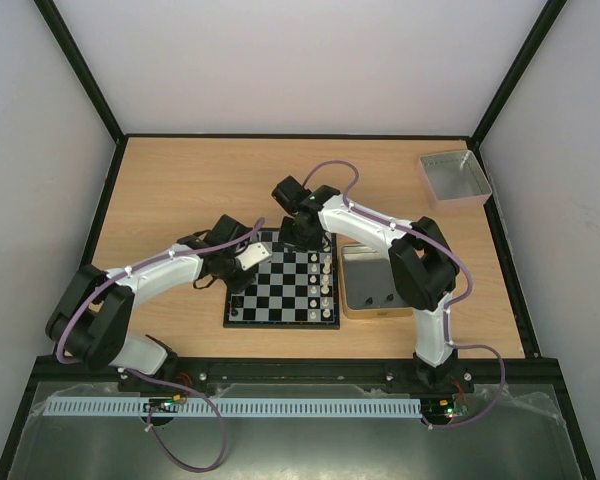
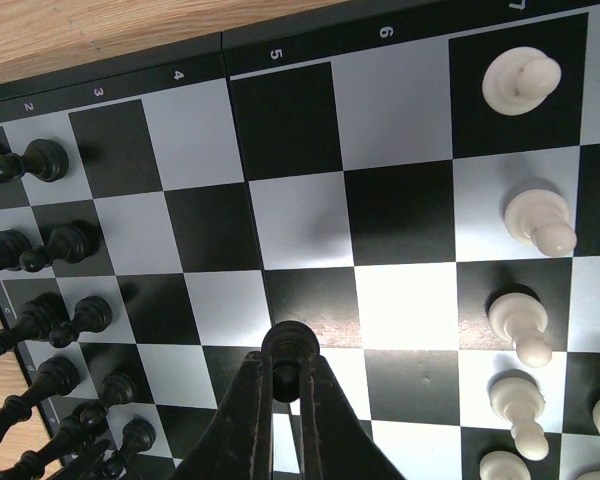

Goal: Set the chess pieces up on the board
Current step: Place the chess piece on the chessboard.

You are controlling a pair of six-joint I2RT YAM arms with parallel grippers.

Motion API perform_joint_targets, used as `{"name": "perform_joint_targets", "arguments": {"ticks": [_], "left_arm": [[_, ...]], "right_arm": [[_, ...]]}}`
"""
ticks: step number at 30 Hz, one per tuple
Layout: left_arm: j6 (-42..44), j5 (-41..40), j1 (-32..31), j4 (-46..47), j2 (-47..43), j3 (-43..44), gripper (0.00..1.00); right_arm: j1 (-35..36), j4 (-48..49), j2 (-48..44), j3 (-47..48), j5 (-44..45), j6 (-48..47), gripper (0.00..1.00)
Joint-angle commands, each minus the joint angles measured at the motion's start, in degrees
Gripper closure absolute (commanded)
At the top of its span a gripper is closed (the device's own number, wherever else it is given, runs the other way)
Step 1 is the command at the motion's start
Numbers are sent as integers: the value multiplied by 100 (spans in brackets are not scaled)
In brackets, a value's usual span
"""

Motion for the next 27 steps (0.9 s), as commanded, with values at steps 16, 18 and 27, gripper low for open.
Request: {"name": "perform_joint_targets", "arguments": {"ticks": [16,18,27], "left_arm": [[8,219,29,-224,-11,363,78],[17,252,27,-251,-25,390,78],[0,333,25,-545,-233,650,78]], "right_arm": [[44,-61,-102,6,47,-58,98],[44,-69,-99,25,45,-63,98],[38,-125,-92,53,18,-126,98]]}}
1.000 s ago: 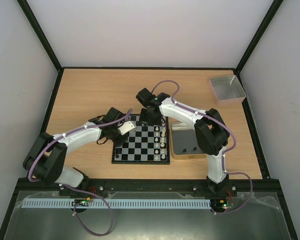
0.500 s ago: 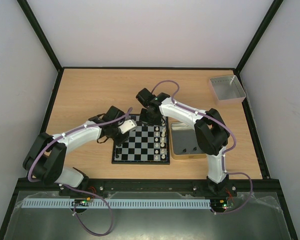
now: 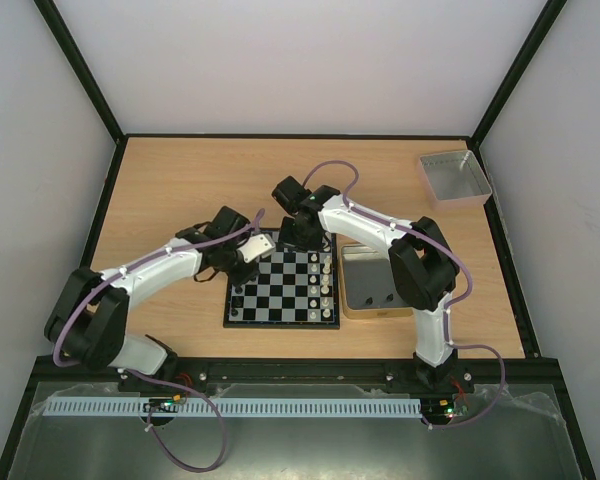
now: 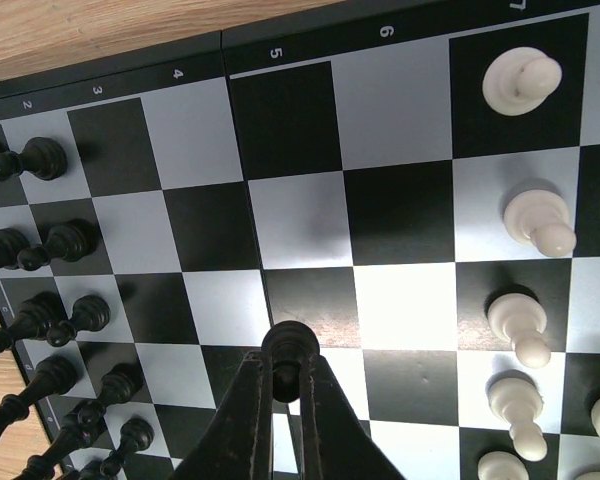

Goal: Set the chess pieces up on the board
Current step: Place the chess piece on the chessboard.

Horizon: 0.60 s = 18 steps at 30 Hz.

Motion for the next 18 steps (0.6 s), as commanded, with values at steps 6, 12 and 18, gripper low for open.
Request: {"name": "perform_joint_targets", "arguments": {"ticks": [6,12,18], "left_arm": [[-24,188,24,-540,-425,442,78],[-146,71,252,-799,-1006,729,79],[-2,288,1221,-1196,-1435,835,79]], "right_arm": [[102,-141,-148,208,-32,-144,98],[572,-457,-148,523,107,-241,98],[1271,-813,-67,873,257,-226,98]]}}
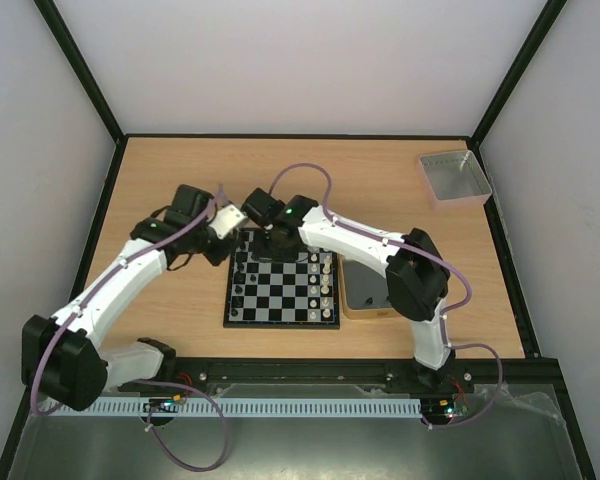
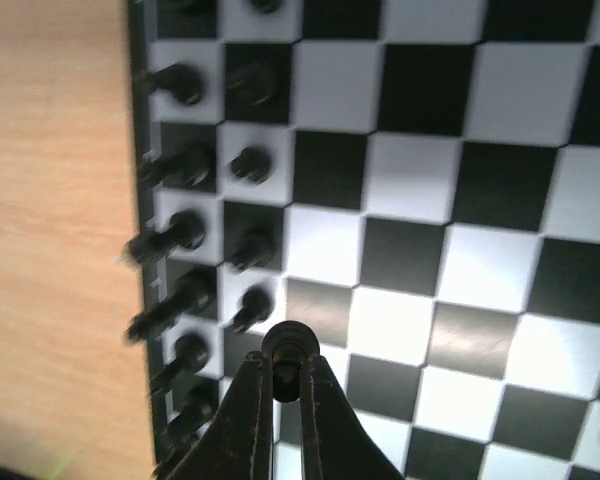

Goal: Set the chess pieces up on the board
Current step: Place the chess piece on the chessboard.

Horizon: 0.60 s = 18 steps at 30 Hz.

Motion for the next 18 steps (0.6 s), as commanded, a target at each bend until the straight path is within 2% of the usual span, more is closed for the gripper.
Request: {"name": "perform_joint_targets", "arguments": {"ticks": [1,6,11,18], "left_arm": [[67,195,772,-373,-351,11,79],[267,227,1649,-472,-568,-321,78],[269,-156,1709,-362,-714,-700,79],[-254,-972,1854,270,-724,-1042,79]], "right_arm": [[511,-565,-25,388,218,-78,98],[864,-663,152,571,225,-90,98],[890,-608,207,547,181,-101,98],[998,-574,359,411,196,-245,98]]}}
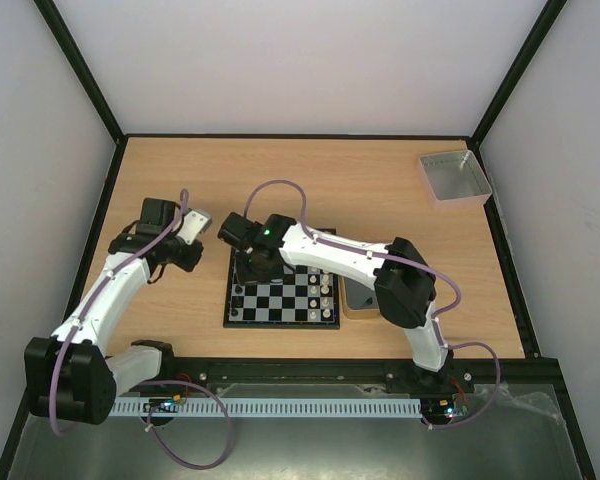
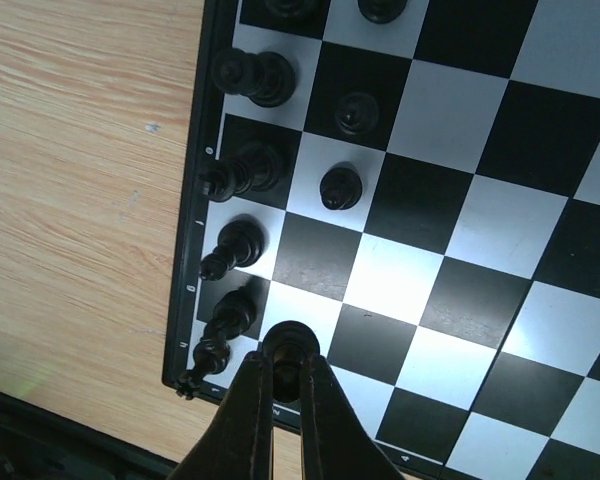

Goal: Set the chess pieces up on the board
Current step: Place the chess piece on the chessboard.

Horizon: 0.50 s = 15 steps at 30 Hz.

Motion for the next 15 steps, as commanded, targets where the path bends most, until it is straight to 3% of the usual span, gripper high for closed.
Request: {"name": "perform_joint_targets", "arguments": {"ticks": [1,15], "left_arm": [[-386,-674,157,458,-70,-223,79],[-524,-929,209,607,18,-298,79]], "right_arm": [[64,-179,166,-23,103,-155,98],[64,-172,545,142,73,-280,98]]}}
